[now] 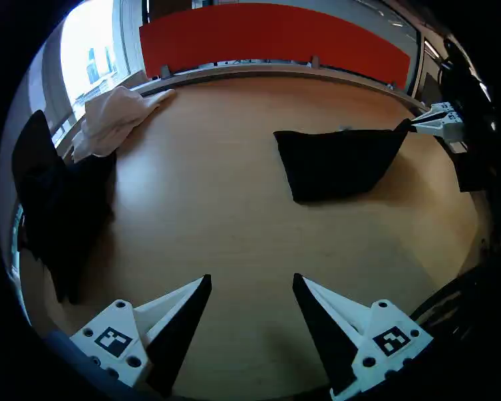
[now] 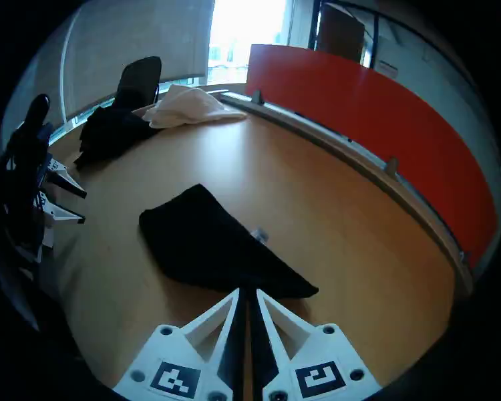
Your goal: Fold towel
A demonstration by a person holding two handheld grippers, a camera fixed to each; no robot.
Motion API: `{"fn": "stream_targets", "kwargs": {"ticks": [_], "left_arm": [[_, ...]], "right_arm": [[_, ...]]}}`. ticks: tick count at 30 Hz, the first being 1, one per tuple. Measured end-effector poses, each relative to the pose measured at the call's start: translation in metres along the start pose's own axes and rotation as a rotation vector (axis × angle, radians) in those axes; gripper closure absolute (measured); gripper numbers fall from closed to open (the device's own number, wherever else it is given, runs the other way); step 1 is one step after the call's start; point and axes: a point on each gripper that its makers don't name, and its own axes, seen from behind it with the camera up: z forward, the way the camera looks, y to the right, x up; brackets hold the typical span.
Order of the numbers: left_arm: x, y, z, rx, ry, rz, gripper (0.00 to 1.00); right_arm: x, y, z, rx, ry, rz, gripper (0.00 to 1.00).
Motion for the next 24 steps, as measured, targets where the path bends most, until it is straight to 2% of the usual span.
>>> {"fn": "stream_targets", "kwargs": {"ticks": [14,24], "left_arm": [[0.0,0.0,-0.001,0.001,0.003,-0.003,0.1],[-0.002,0.0,-0.003,0.0,0.003,-0.006,0.1]], "right_arm": [[0.024,-0.002,0.005,0.027,0.02,-0.058,0.97],[0.042,-0.016,0.018,0.073,0.034,-0.104,0.97]]}}
